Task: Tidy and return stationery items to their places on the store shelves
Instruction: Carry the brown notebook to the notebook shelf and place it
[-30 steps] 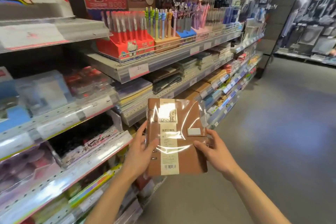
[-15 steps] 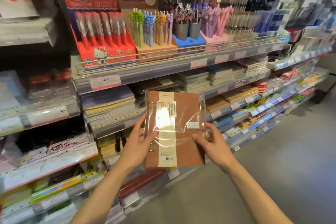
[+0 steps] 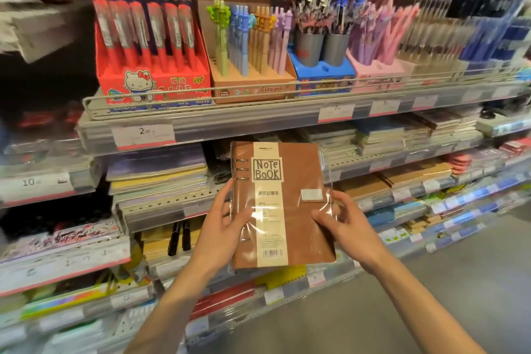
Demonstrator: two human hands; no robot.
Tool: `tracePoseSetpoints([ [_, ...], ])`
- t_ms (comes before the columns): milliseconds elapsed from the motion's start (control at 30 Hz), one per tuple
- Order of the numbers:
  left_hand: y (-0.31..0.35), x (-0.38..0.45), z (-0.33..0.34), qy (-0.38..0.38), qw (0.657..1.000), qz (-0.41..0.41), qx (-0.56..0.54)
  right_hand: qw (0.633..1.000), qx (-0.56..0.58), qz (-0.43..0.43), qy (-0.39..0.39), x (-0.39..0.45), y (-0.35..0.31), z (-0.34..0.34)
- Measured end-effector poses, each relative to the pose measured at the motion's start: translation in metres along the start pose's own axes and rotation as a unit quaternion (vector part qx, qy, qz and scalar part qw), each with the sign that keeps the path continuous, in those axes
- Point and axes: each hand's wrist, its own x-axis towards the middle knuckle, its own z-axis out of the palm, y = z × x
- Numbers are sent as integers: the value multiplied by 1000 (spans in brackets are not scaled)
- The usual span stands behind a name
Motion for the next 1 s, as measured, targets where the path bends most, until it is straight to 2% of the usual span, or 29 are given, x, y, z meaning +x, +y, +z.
tracePoseSetpoints([
  [433,27,26,36,124,991,17,55,992,57,-34,-103,89,-13,-27],
  [667,47,42,48,166,979,-4,115,985,98,-10,-139,127,-21,-18],
  [833,48,28,40,144,969,-2,199,986,108,-6,-127,134,-21,-13],
  [1000,37,7,19,84,928,70,356,985,110,-5,-130,138,-26,-11],
])
